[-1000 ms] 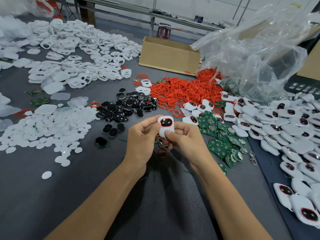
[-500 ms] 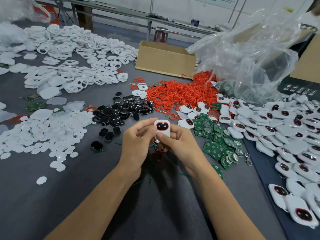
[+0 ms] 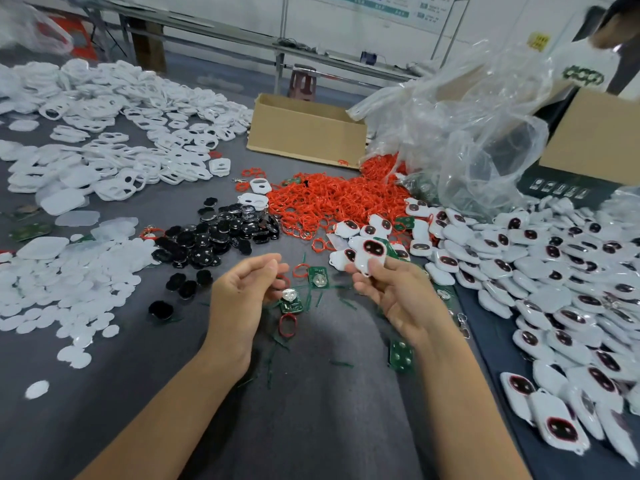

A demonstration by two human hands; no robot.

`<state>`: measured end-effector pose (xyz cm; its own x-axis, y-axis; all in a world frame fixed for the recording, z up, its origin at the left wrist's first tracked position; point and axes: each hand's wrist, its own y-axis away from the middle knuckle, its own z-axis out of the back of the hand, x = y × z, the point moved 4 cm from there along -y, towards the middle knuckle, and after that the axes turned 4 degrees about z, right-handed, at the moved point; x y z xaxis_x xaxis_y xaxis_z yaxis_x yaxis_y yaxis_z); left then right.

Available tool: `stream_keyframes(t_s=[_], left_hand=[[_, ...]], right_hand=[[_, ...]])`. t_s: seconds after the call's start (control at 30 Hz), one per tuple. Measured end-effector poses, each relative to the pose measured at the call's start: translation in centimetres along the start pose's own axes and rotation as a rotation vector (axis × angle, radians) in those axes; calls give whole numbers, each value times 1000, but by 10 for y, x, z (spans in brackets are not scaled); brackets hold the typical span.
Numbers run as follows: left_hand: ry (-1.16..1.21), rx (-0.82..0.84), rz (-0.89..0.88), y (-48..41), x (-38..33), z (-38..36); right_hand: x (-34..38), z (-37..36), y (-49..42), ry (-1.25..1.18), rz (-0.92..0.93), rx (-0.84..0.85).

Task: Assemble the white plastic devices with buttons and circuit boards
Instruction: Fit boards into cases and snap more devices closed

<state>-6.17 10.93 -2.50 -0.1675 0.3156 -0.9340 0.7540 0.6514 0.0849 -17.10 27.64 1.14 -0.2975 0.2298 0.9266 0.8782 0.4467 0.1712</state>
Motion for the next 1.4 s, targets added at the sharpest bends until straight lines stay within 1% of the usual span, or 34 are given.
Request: stream_keyframes(t_s=[0.1, 0.13, 0.17, 0.2, 0.23, 0.3, 0.37, 0.4, 0.43, 0.5, 0.53, 0.6, 0.7, 0.8, 0.93, 1.0, 1.1, 1.13, 1.23, 1.27, 1.3, 1.4], left_hand=[[1, 0, 2, -2, 0, -2], [0, 1, 0, -2, 0, -2], [0, 1, -2, -2, 0, -3], [2, -1, -2, -2, 0, -3], [6, -2, -2, -2, 1, -3], [12, -6, -1, -3, 1, -3], [9, -8, -1, -2, 1, -3], [7, -8, -2, -2, 1, -4], [7, -8, -3, -2, 1, -4], [1, -11, -3, -2, 0, -4], [-2, -10, -2, -1, 0, -3], [1, -7, 1, -1, -1, -3], [3, -5, 8, -1, -1, -4], [0, -1, 10, -1, -2, -3], [6, 4, 17, 0, -3, -4], [12, 0, 22, 0, -3, -4], [17, -3, 21, 0, -3, -5], [17, -5, 20, 0, -3, -5], [15, -6, 19, -1, -2, -5], [14, -6, 20, -1, -2, -5], [14, -4, 19, -1, -2, -5], [10, 2, 20, -1, -1, -5]], right_hand=[[35, 62, -3, -294, 204, -266], [45, 81, -4, -359, 287, -322], [54, 96, -3, -338, 364, -357], [58, 106, -3, -226, 411, -379], [57, 112, -4, -29, 428, -401], [52, 111, -7, 468, 438, -418], [48, 96, -14, 936, 484, -353], [47, 87, -19, 1107, 487, -272], [44, 77, -25, 1242, 463, -170], [33, 61, -37, 1436, 368, 36], [27, 55, -43, 1519, 336, 104], [19, 48, -52, 1639, 316, 132], [20, 46, -57, 1716, 337, 62], [21, 44, -50, 1802, 414, 43], [14, 48, -27, 1796, 457, 69], [10, 46, -14, 1801, 464, 114], [15, 42, -7, 1808, 423, 173], [21, 39, -10, 1774, 425, 146], [45, 31, -32, 1721, 545, -57], [48, 29, -43, 1707, 543, -76], [48, 25, -54, 1698, 509, -39], [35, 7, -82, 1711, 377, 214]])
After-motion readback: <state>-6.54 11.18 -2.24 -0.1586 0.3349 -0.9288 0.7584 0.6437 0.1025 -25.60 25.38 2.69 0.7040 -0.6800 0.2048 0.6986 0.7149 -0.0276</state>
